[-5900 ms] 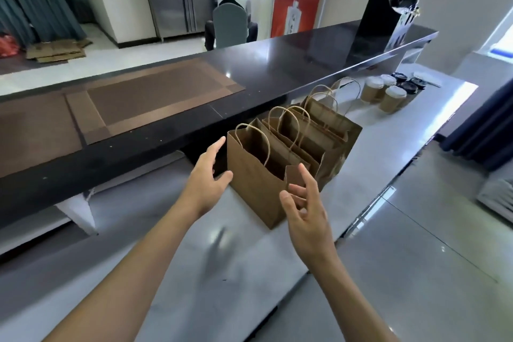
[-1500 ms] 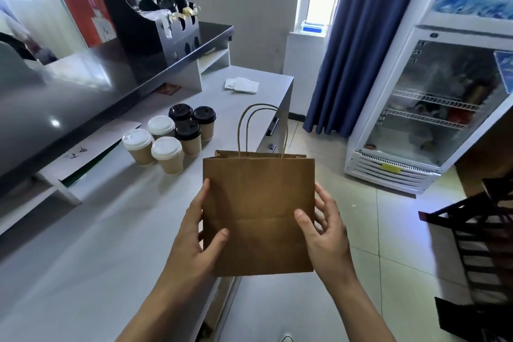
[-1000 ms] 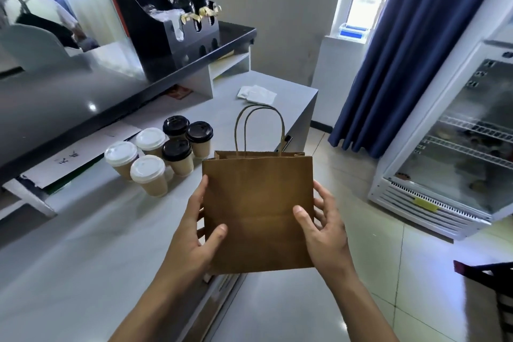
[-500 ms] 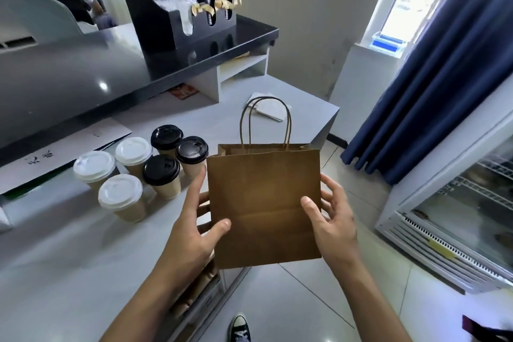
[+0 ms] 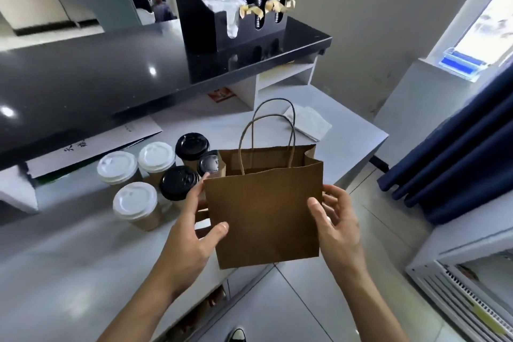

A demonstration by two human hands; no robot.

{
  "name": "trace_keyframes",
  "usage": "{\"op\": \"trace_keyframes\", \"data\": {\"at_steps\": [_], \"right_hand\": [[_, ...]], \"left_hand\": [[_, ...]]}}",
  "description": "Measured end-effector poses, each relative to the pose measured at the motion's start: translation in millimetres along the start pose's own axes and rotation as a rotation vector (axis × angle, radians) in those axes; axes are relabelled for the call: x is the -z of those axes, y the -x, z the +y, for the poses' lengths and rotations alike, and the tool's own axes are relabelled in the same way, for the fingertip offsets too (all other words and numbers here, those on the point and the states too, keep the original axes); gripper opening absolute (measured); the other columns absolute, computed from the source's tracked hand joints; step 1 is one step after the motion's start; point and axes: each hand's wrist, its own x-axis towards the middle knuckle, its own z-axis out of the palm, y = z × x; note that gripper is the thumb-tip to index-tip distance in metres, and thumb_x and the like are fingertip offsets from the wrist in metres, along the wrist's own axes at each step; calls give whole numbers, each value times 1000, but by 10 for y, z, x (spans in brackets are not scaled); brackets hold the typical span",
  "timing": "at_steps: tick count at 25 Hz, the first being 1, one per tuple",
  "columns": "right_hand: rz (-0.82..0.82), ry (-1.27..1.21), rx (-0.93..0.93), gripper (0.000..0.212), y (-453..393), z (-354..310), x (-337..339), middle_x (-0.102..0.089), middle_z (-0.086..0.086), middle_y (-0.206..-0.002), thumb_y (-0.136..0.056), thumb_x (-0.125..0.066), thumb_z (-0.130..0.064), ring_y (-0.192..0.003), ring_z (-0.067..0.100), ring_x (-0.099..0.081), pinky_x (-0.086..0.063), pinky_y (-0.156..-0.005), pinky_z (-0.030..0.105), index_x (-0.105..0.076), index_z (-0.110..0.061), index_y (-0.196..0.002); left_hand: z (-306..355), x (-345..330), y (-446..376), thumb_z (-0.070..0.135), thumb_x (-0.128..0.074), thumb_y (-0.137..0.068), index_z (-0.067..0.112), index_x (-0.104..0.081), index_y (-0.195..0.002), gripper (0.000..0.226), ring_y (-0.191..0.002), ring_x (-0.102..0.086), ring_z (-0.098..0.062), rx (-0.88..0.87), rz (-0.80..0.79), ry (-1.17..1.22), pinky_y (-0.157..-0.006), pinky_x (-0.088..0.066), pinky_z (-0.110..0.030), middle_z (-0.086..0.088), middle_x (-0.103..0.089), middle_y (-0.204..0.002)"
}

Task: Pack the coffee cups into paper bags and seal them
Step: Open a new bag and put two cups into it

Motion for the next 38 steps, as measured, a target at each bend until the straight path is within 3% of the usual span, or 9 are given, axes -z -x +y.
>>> {"op": "trace_keyframes", "data": {"at_steps": [3, 7, 12, 17, 22, 26, 30, 35, 38], "right_hand": [[-59, -17, 17, 32, -188, 34, -98, -63, -8, -108, -104, -43, -53, -101, 5, -62, -49, -75, 16, -57, -26, -115], [-154, -60, -37, 51, -415, 58, -199, -67, -6, -110, -101, -31, -64, -108, 9, -63, -49, -90, 27, -60, -22, -105], [-352, -83, -78, 58, -716, 51, -285, -72, 12, -102, -100, -33, -56, -97, 18, -70, -56, -87, 29, -61, -4, -100], [-530, -74, -114, 43, -934, 145, -365, -68, 23, -99, -108, -43, -39, -100, 34, -68, -58, -89, 40, -58, 0, -95], [-673, -102, -134, 39, -1040, 111, -413, -71, 11, -87, -109, -42, -29, -87, 21, -69, -56, -77, 28, -58, 2, -93], [-726, -90, -147, 47, -1019, 131, -479, -67, 7, -80, -109, -46, -36, -79, 17, -64, -54, -83, 39, -53, 7, -89], [-768, -55, -140, 38, -1011, 135, -577, -64, 1, -76, -103, -52, -41, -82, 19, -63, -53, -85, 41, -62, -11, -83], [-795, -48, -124, 31, -980, 36, -646, -68, 2, -81, -107, -47, -27, -85, 19, -65, -52, -81, 33, -64, -9, -89], [-738, -33, -43, 22, -1047, -32, -640, -74, 1, -90, -105, -52, -23, -94, 17, -71, -54, -86, 35, -69, -14, -95]], "left_hand": [[-35, 30, 20, 27, -69, -96, 57, -32, -143, 67, -119, -50, 16, 22, 31, 54, -85, -47, -4, 47, -53, -119], [-83, 48, 106, 58, -55, -86, 56, -35, -148, 66, -141, -44, -5, 63, 81, 172, -115, -40, -40, 21, -53, -146], [-43, -57, 195, 66, -47, -86, 56, -45, -141, 56, -124, -61, -4, 161, 295, 264, -102, -49, -36, 18, -66, -129], [-65, -214, 308, 72, -41, -85, 55, -45, -141, 58, -123, -62, -7, 182, 435, 245, -101, -49, -41, 9, -68, -128], [-73, -361, 405, 71, -43, -83, 60, -51, -130, 49, -120, -64, -5, 214, 582, 231, -99, -51, -35, 13, -69, -125], [-105, -364, 495, 75, -41, -83, 63, -51, -131, 50, -127, -59, -11, 247, 649, 196, -105, -51, -42, 4, -59, -139], [-125, -284, 546, 74, -43, -83, 61, -51, -131, 51, -120, -61, -11, 273, 682, 168, -105, -52, -42, -1, -64, -124], [-123, -160, 581, 71, -41, -82, 55, -50, -135, 56, -107, -61, -3, 334, 698, 54, -105, -50, -47, 18, -63, -99], [-62, -112, 562, 50, -54, -96, 40, -55, -135, 40, -111, -60, -4, 262, 831, -129, -101, -51, -44, 20, -65, -112]]}}
